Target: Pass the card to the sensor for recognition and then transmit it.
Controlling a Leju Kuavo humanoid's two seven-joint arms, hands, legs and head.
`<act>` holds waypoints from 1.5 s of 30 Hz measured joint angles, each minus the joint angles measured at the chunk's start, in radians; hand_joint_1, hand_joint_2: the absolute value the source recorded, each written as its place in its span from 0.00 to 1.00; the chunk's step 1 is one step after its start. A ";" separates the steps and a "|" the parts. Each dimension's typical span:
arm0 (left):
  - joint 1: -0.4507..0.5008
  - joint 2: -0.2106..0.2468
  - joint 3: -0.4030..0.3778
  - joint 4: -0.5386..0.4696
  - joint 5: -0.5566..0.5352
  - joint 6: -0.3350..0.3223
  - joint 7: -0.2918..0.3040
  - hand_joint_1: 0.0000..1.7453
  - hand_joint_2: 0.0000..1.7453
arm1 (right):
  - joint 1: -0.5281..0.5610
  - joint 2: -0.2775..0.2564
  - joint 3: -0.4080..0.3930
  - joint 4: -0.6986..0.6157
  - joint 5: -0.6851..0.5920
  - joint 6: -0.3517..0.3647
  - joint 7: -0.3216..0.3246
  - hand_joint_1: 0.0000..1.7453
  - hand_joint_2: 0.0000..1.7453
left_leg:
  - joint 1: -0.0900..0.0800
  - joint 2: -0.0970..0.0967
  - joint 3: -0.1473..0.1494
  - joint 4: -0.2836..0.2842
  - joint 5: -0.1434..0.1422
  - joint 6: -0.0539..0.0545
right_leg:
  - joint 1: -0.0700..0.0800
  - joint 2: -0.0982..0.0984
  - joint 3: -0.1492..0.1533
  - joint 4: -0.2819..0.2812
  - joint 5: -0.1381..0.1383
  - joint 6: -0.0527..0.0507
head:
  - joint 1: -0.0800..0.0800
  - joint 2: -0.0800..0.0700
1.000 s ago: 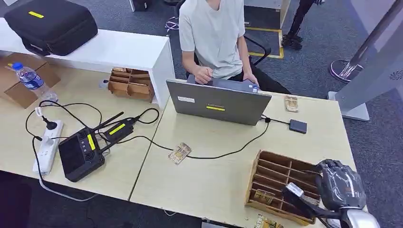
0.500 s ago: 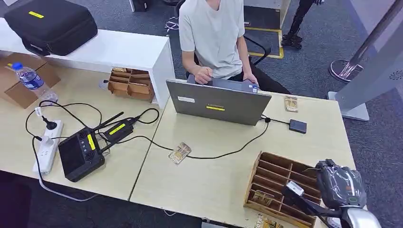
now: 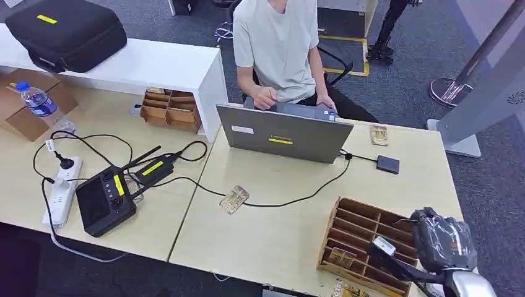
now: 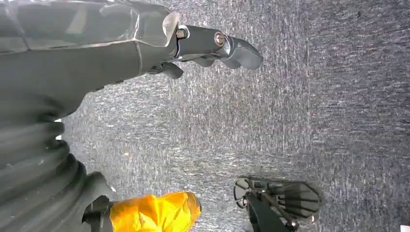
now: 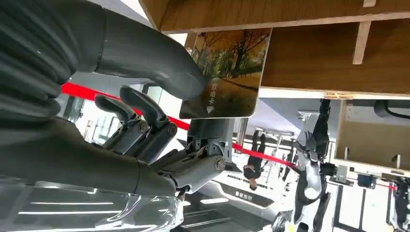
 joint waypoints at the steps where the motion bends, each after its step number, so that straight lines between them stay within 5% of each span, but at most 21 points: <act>1: 0.000 0.000 0.000 0.000 0.000 -0.001 0.002 0.00 1.00 | 0.000 0.000 0.000 -0.001 0.000 -0.003 -0.002 1.00 1.00 | 0.000 0.000 0.000 0.000 0.000 0.000 | 0.000 0.000 0.000 0.000 0.000 0.000 | 0.000 0.000; 11: 0.000 0.000 0.000 0.000 -0.003 -0.005 0.003 0.00 1.00 | -0.001 0.006 0.001 -0.013 0.000 -0.013 -0.011 1.00 1.00 | 0.000 0.000 0.000 0.000 0.000 0.000 | 0.000 0.000 0.000 0.000 0.000 0.000 | 0.000 0.000; 22: 0.000 -0.009 0.000 0.000 -0.020 -0.015 0.010 0.00 1.00 | -0.041 0.030 0.001 -0.082 -0.051 -0.151 -0.072 1.00 1.00 | 0.000 0.000 0.000 0.000 0.000 0.000 | 0.000 0.000 0.000 0.000 0.000 0.000 | 0.000 0.000; 45: -0.001 -0.011 0.000 0.000 -0.029 -0.027 0.010 0.00 1.00 | -0.061 0.060 0.001 -0.093 -0.024 -0.190 -0.080 1.00 1.00 | 0.000 0.000 -0.001 0.000 0.000 0.000 | 0.000 0.000 0.000 0.000 0.000 0.000 | 0.000 0.000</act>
